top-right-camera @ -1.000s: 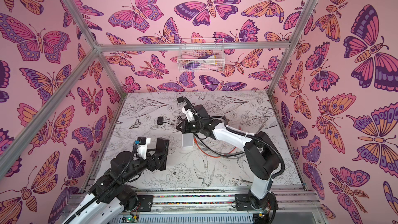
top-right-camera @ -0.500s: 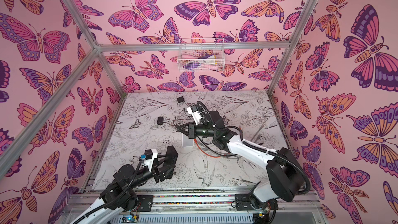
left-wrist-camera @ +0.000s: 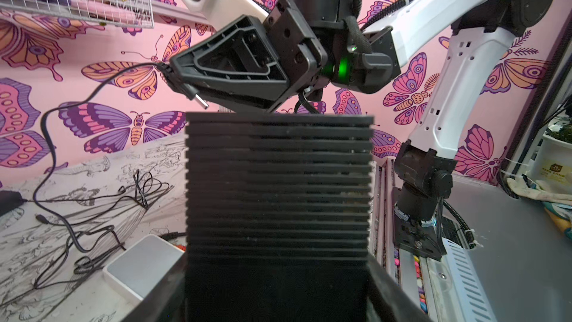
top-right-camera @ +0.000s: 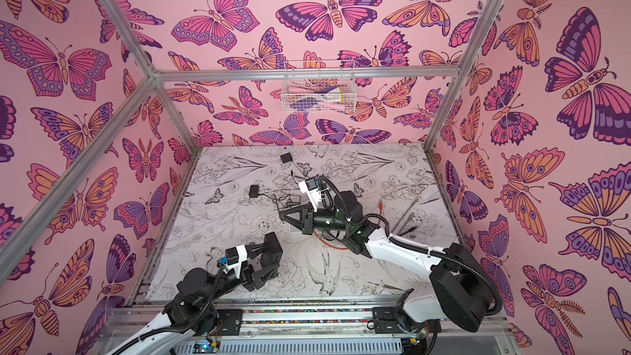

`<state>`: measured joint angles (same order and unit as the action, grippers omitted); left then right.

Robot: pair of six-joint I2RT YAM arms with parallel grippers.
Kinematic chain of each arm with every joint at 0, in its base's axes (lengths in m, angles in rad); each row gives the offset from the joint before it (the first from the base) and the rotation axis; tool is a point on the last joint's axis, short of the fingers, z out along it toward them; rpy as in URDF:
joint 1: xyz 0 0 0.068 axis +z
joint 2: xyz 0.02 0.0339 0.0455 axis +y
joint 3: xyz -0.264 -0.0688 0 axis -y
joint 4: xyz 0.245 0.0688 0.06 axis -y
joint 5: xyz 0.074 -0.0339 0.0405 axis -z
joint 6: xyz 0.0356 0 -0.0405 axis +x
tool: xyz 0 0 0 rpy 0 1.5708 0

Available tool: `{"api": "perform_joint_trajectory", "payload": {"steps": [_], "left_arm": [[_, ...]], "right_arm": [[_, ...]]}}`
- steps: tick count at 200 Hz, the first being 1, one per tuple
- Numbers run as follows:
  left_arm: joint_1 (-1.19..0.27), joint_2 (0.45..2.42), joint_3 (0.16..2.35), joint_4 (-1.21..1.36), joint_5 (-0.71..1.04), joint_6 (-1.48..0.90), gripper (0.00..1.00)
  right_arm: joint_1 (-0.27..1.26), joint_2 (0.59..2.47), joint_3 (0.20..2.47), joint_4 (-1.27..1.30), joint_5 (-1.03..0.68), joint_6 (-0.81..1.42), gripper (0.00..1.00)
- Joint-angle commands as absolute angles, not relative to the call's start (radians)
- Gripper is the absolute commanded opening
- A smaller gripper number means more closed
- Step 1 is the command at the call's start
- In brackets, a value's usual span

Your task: Insert the plug into the switch port

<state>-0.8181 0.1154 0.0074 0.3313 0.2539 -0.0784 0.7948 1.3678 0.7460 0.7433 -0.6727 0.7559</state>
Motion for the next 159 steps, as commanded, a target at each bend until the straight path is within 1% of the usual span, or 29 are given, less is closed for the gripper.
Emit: {"api": "perform_joint_trajectory", "payload": {"steps": [1,71,142,159], "left_arm": [[-0.823,0.123,-0.050,0.432,0.256,-0.036,0.00],[-0.824,0.145,-0.047,0.525,0.253,-0.030,0.00],[-0.824,0.158,-0.051,0.558,0.220,-0.084,0.00],[-0.824,0.159,-0.049,0.558,0.216,-0.099,0.00]], "right_arm": [[0.816,1.332,0.738,0.901,-0.681,0.798,0.00],[0.890,1.279,0.723,0.973,-0.681,0.746,0.00],[0.945,1.314,0.699,1.050,-0.666,0.724,0.00],[0.952,1.334,0.689,1.104,-0.656,0.728,0.00]]}}
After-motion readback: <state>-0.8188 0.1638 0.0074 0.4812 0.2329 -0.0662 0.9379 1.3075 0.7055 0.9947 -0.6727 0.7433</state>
